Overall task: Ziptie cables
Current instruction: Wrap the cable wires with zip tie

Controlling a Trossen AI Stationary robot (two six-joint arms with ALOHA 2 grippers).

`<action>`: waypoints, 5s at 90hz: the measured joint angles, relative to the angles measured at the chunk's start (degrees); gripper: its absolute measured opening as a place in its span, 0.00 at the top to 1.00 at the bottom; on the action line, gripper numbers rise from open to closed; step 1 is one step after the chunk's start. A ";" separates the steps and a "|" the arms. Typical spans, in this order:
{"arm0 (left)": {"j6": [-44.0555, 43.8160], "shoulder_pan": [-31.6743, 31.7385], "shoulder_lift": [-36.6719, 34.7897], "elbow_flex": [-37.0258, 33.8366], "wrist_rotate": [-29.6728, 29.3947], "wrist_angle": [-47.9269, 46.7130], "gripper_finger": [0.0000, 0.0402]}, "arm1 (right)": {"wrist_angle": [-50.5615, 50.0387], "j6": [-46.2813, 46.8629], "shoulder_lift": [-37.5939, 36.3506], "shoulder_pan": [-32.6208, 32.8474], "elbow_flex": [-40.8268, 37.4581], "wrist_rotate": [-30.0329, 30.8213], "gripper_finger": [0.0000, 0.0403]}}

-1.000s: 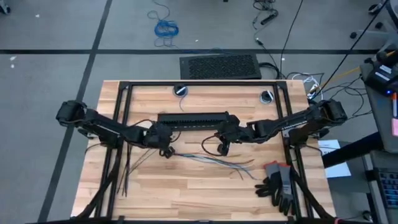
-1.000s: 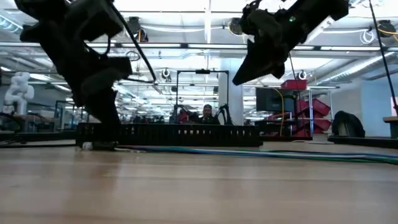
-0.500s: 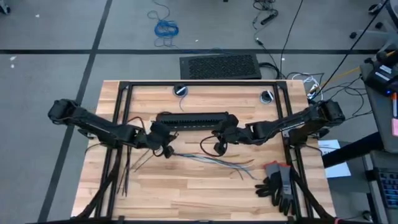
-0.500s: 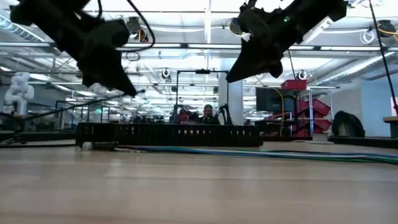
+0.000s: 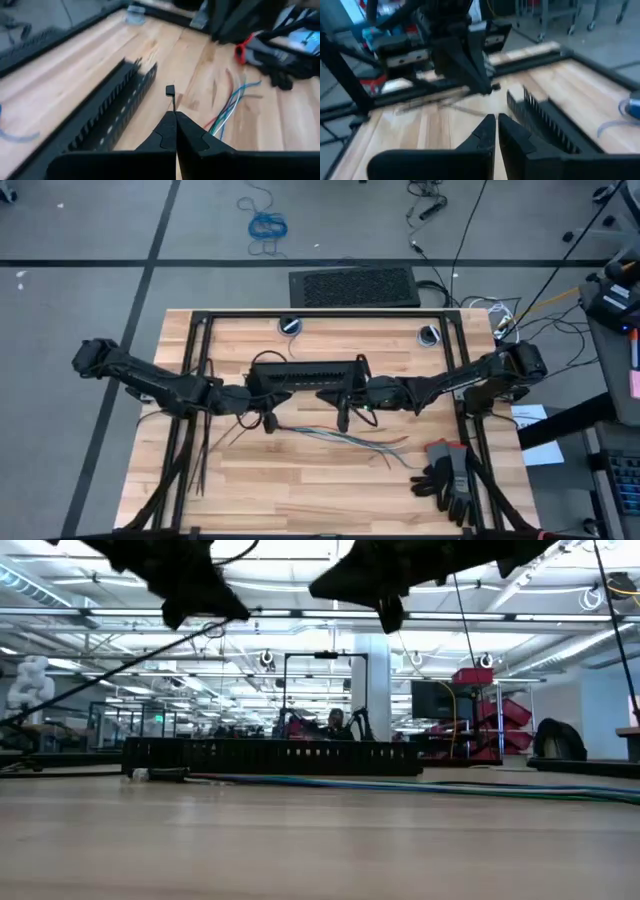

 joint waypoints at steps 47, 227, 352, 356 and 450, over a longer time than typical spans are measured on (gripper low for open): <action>3.56 -1.12 0.02 0.00 -1.78 7.10 1.00 | 39.50 -4.95 17.98 0.14 -0.66 -6.18 0.97; 7.03 -6.81 3.82 -6.73 -8.96 33.31 1.00 | 45.92 8.27 15.06 -6.20 -17.81 -18.38 0.73; 9.98 2.60 14.51 -6.73 0.99 49.20 1.00 | 32.89 -1.75 15.06 -5.07 -3.89 -13.45 0.73; 10.41 2.61 14.49 -6.73 1.04 49.40 1.00 | 32.96 -1.66 15.06 -5.09 -3.89 -13.45 0.73; 10.49 4.43 14.49 -6.73 3.21 49.64 1.00 | 30.12 0.84 19.35 -6.64 -0.29 -16.59 0.88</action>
